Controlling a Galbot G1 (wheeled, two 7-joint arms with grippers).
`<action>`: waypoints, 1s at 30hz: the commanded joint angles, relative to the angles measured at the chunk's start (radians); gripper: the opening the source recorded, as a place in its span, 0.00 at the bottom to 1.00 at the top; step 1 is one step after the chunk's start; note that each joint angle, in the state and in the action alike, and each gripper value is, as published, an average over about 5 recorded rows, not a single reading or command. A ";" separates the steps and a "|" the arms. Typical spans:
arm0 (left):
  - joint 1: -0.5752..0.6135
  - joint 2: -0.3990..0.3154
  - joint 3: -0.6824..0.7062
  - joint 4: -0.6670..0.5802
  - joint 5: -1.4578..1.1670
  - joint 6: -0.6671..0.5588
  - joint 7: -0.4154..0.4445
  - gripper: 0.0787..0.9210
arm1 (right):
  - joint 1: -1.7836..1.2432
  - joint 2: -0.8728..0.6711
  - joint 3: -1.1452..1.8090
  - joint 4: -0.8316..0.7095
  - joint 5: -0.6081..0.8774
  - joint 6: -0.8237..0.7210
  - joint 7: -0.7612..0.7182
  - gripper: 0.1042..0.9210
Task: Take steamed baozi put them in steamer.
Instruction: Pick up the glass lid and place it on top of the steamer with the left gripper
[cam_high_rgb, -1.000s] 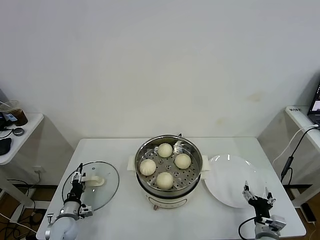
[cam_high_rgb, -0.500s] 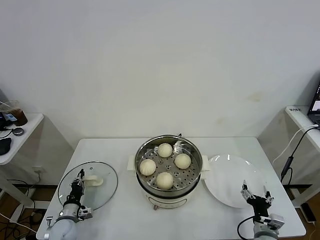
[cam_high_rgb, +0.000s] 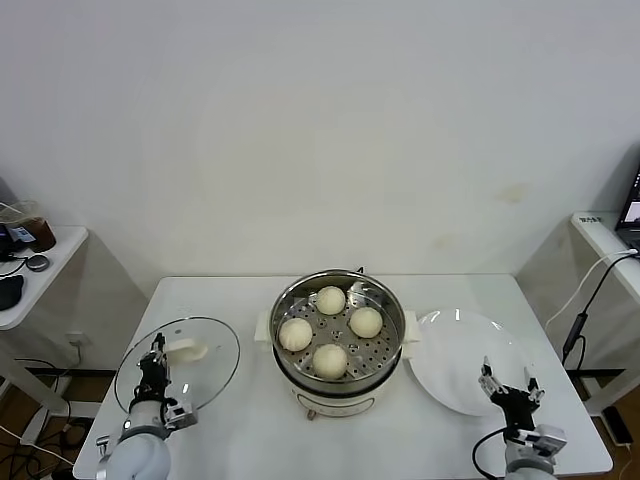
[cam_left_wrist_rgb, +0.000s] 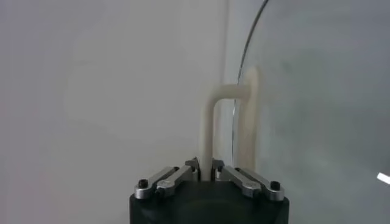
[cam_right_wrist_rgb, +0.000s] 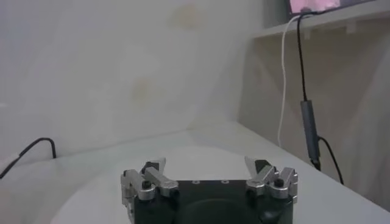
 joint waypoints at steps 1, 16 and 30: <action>-0.016 -0.114 -0.003 -0.258 0.168 0.326 0.207 0.11 | -0.004 -0.015 -0.005 0.005 0.009 0.001 -0.001 0.88; -0.048 -0.269 0.059 -0.416 0.327 0.328 0.276 0.11 | -0.010 -0.046 -0.009 0.002 0.028 -0.001 -0.001 0.88; -0.174 -0.345 0.387 -0.320 0.502 0.327 0.312 0.11 | -0.011 -0.051 0.003 -0.009 0.023 -0.002 0.000 0.88</action>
